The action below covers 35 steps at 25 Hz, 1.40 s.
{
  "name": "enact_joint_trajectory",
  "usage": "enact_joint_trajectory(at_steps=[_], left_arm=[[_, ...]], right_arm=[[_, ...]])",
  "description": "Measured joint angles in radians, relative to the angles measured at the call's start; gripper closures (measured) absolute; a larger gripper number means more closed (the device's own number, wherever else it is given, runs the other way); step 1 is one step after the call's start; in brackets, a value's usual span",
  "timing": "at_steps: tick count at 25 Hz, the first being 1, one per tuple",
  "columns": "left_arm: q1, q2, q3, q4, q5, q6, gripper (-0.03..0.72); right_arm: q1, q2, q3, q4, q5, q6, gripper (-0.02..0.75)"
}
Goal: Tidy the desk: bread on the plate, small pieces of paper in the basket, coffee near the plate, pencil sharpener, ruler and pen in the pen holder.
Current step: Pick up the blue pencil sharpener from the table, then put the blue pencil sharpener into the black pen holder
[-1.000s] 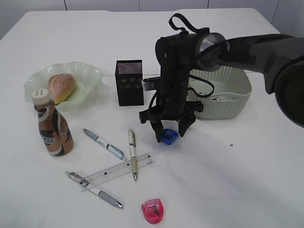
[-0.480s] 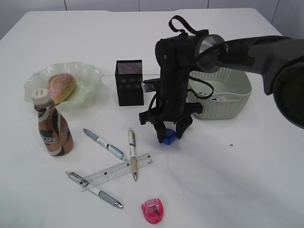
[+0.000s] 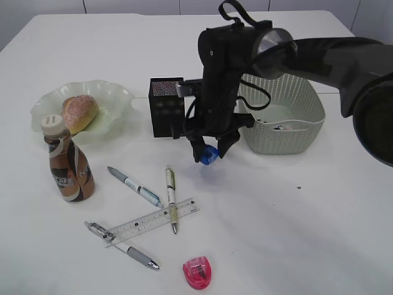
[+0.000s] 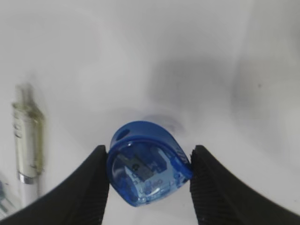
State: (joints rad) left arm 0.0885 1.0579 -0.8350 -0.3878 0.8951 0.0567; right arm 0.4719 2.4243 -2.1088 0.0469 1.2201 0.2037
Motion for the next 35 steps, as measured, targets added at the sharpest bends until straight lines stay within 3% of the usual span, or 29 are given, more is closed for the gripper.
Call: enact_joint_trajectory(at_steps=[14, 26, 35], left_arm=[[0.000, 0.000, 0.000, 0.000, 0.000, 0.000, 0.344], [0.000, 0.000, 0.000, 0.000, 0.000, 0.000, 0.344], [0.000, 0.000, 0.000, -0.001, 0.000, 0.000, 0.345]], right_arm=[[-0.008, 0.000, -0.322, 0.024, 0.017, -0.056, 0.363], [-0.151, 0.000, -0.338, 0.323, 0.002, -0.278, 0.363], [-0.161, 0.045, -0.339, 0.496, -0.089, -0.516, 0.363]])
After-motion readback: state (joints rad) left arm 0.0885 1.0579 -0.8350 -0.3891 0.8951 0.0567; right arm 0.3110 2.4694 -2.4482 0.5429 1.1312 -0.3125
